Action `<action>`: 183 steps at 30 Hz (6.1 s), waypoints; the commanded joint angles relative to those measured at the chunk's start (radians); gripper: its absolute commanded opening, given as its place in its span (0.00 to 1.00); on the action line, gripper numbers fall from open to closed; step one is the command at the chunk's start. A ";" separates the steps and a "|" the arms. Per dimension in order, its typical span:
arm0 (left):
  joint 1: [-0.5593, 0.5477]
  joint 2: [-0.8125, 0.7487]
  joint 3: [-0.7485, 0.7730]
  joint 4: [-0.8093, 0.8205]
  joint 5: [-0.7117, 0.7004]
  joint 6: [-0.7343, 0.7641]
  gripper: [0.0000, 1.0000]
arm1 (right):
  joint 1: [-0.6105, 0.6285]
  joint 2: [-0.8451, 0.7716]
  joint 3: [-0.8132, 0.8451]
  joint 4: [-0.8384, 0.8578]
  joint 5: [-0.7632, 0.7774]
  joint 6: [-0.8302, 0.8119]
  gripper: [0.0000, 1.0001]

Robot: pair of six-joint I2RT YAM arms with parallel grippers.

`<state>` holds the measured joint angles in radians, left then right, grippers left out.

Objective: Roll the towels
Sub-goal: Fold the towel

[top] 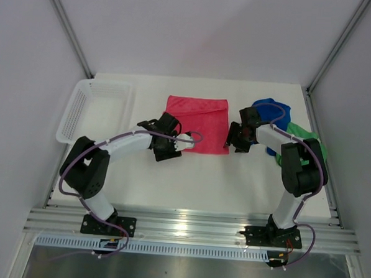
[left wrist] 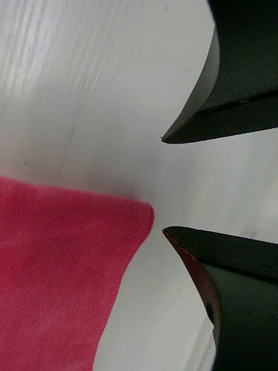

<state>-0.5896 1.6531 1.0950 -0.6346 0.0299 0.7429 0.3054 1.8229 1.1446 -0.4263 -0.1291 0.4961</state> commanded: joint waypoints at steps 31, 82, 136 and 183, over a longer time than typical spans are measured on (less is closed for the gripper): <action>-0.032 -0.203 -0.257 0.047 0.027 -0.079 0.00 | 0.152 -0.345 -0.385 -0.008 -0.067 0.051 0.00; 0.007 0.482 0.637 -0.272 0.205 0.401 0.42 | -0.143 -0.005 0.021 -0.011 -0.103 -0.541 0.56; 0.083 0.441 0.577 -0.361 0.240 0.411 0.42 | -0.069 0.197 0.362 -0.081 -0.109 -0.628 0.48; 0.094 0.393 0.563 -0.313 0.239 0.308 0.48 | -0.006 0.225 0.374 -0.103 -0.092 -0.729 0.48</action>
<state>-0.4808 2.0956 1.6485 -0.9276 0.2493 0.9924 0.2947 2.0193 1.4811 -0.5186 -0.2050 -0.2050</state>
